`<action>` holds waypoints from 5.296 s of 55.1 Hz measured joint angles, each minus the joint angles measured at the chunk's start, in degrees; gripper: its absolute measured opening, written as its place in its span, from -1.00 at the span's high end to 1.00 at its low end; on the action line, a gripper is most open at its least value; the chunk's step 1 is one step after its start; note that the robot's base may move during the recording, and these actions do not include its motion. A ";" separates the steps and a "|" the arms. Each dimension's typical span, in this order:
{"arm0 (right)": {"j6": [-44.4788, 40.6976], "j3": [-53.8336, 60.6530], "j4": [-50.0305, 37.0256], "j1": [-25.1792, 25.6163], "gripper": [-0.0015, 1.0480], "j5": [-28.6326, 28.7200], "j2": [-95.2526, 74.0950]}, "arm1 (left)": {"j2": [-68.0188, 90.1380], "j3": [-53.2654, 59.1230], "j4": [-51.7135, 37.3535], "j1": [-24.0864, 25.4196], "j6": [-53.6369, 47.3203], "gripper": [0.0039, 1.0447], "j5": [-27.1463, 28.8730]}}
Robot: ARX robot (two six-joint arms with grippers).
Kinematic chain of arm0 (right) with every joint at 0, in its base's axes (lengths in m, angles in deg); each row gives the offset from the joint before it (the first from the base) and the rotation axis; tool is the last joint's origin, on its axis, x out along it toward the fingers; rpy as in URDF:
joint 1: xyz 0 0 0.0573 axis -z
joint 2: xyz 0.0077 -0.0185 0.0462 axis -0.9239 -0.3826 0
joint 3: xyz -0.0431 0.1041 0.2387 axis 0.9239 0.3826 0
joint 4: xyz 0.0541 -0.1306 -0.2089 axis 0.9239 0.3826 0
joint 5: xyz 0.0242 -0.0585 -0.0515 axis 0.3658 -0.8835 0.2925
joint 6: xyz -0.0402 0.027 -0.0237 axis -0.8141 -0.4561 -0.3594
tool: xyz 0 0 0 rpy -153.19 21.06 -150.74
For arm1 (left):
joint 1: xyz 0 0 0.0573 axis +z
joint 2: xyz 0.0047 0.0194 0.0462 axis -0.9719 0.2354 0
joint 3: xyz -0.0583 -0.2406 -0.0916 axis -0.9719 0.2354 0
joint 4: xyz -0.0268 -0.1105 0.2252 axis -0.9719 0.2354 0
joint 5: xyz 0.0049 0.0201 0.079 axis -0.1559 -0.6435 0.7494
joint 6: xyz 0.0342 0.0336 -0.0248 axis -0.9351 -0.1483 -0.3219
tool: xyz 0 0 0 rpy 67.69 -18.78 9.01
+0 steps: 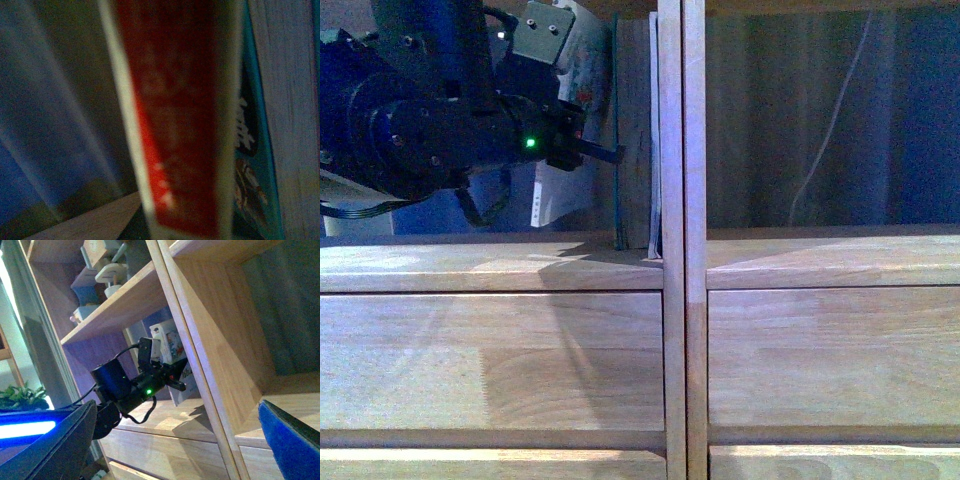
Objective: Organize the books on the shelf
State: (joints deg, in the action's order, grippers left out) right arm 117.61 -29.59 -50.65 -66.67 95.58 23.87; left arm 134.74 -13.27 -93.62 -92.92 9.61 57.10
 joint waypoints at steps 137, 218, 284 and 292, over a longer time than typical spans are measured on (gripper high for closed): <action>0.00 0.00 0.00 -0.13 -0.86 -0.02 0.00 | -44.06 50.05 -4.76 0.66 21.88 -0.81 1.55; -35.78 21.88 38.93 -0.92 0.94 -27.61 29.53 | -88.70 93.26 9.09 16.24 20.85 0.95 3.80; -35.91 23.82 47.25 -0.92 0.49 -27.65 40.48 | -114.07 95.32 31.98 16.28 20.68 0.75 3.82; -35.91 23.82 47.25 -0.92 0.06 -27.63 40.48 | -114.07 95.32 31.98 16.28 20.68 0.31 3.82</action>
State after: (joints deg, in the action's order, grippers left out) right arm 81.70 -5.77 -3.39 -67.58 67.96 64.35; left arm 20.67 82.05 -61.64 -76.64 30.28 60.93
